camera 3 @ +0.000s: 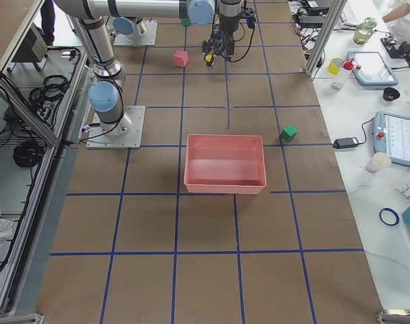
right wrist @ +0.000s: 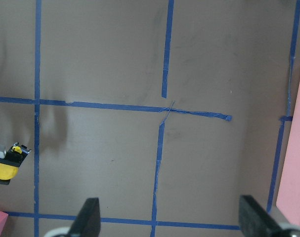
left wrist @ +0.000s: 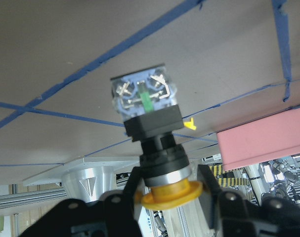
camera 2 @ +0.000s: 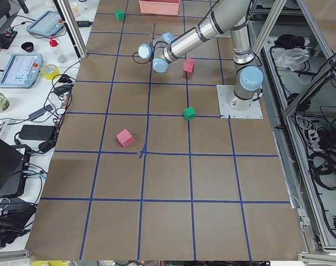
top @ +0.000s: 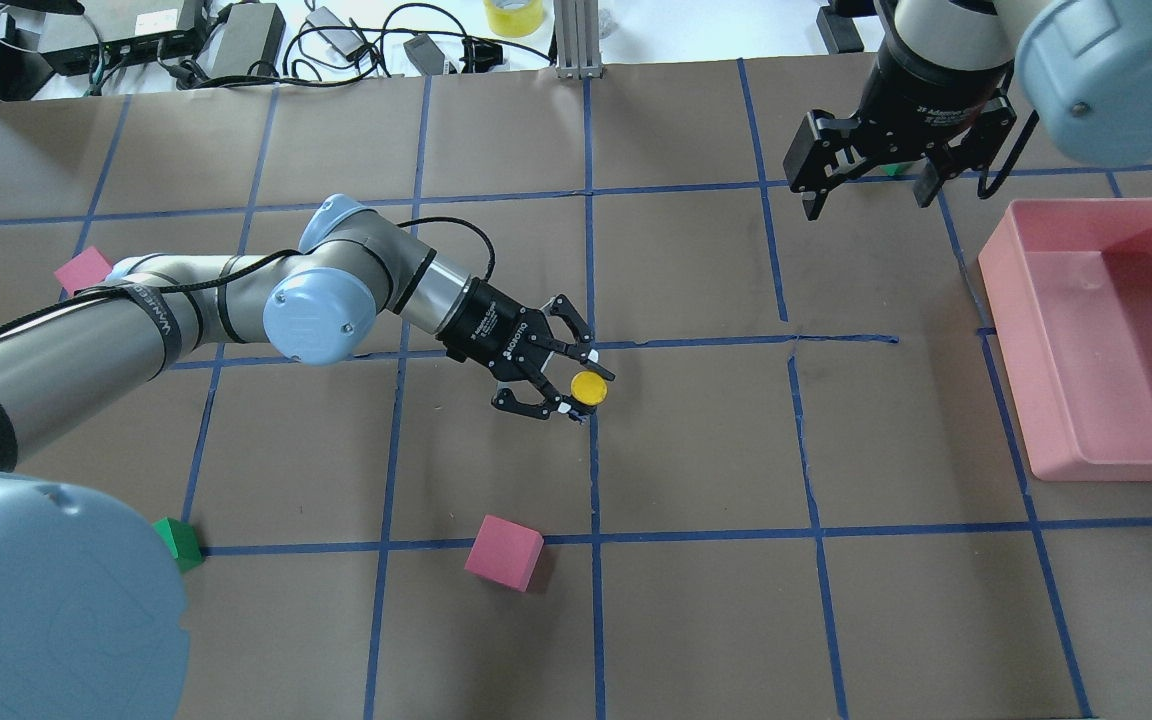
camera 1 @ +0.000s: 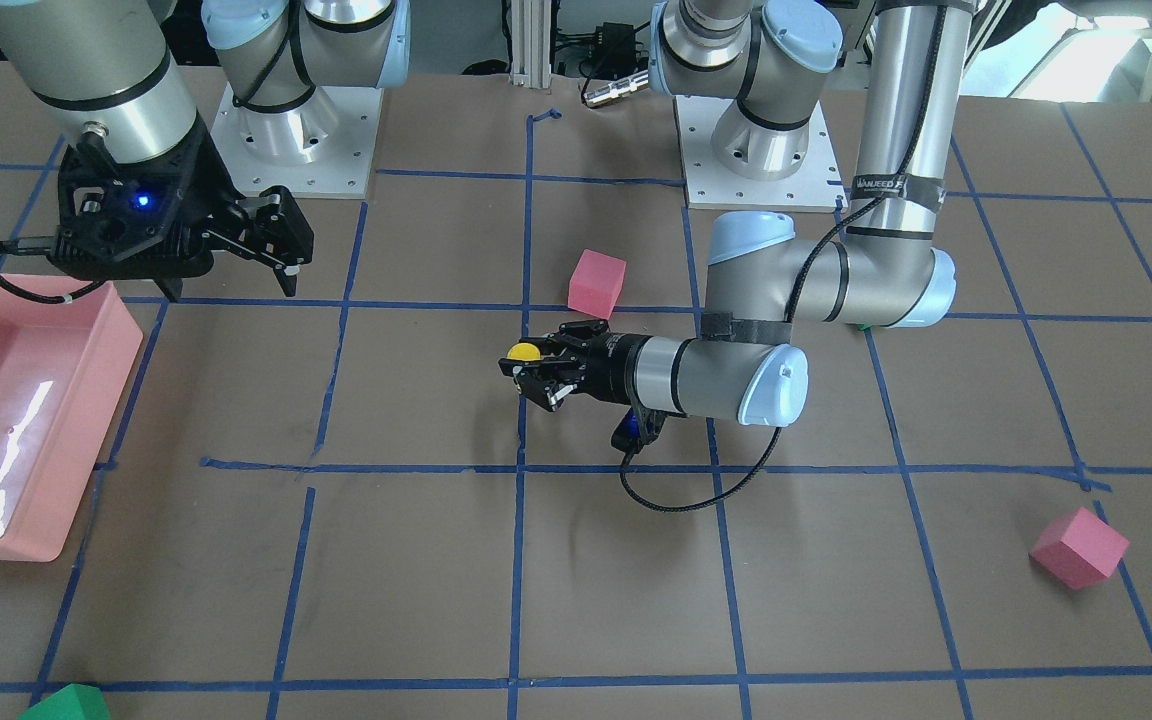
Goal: Align button upright
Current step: 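Lift the switch with the left gripper and rotate it yellow cap down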
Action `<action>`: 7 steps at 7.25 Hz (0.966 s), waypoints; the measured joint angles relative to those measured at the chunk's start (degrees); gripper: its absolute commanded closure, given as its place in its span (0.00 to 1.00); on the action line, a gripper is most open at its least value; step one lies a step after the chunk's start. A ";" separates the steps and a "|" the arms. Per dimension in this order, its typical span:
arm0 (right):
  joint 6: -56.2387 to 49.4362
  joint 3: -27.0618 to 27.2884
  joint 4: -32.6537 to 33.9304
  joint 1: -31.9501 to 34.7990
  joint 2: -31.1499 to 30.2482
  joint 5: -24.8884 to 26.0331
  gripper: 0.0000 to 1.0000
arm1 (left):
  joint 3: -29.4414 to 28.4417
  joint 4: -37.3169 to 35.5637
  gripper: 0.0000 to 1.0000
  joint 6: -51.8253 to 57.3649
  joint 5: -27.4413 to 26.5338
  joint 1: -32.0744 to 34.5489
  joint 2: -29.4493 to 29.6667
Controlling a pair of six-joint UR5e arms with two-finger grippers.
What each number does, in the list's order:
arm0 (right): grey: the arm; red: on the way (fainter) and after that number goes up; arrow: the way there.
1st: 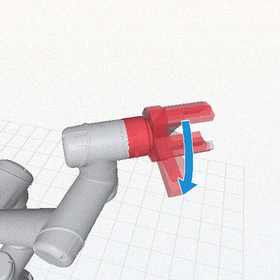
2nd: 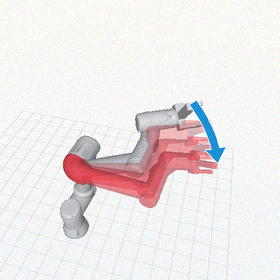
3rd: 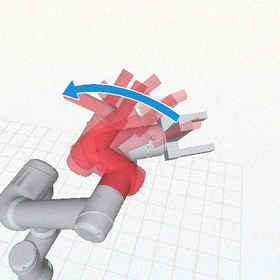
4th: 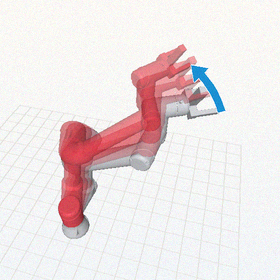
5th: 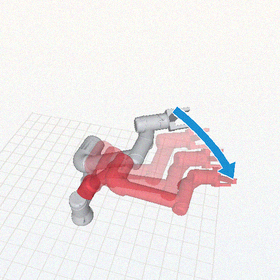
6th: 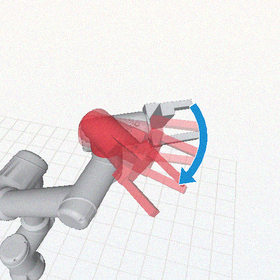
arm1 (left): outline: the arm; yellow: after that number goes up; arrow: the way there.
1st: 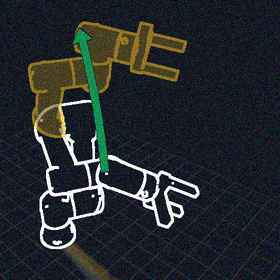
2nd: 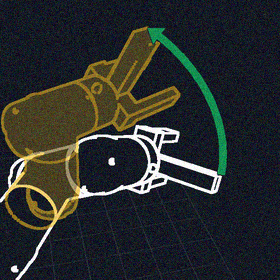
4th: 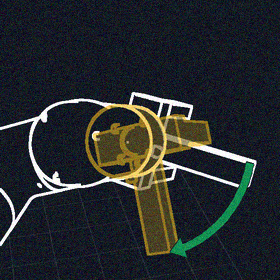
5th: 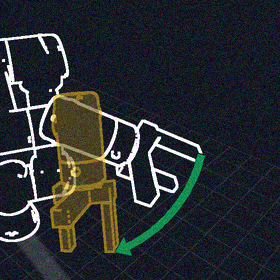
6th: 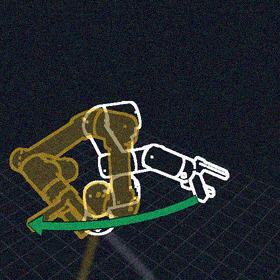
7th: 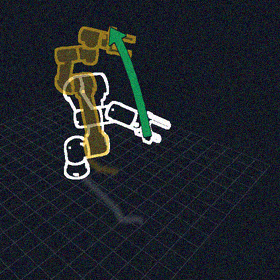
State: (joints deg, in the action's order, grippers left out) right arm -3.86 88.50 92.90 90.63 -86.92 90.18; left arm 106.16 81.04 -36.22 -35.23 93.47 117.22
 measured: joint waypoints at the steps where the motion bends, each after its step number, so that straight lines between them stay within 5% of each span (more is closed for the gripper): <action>1: 0.00 0.00 0.00 0.02 0.00 0.00 0.00 | 0.00 0.00 1.00 0.44 1.17 -0.08 0.61; 4: 0.00 0.00 0.00 0.02 0.00 -0.02 0.00 | 0.01 0.00 1.00 0.83 2.56 -0.16 2.13; 6: 0.05 0.00 0.04 0.03 0.00 -0.06 0.00 | 0.04 0.06 0.90 0.59 2.69 -0.21 2.93; 7: 0.07 0.00 0.04 0.06 0.00 -0.04 0.00 | 0.03 0.07 0.65 0.29 2.69 -0.22 3.15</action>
State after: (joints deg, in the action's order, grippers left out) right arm -3.79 88.51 92.94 90.69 -86.92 90.13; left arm 106.20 81.11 -35.93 -32.54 93.26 120.37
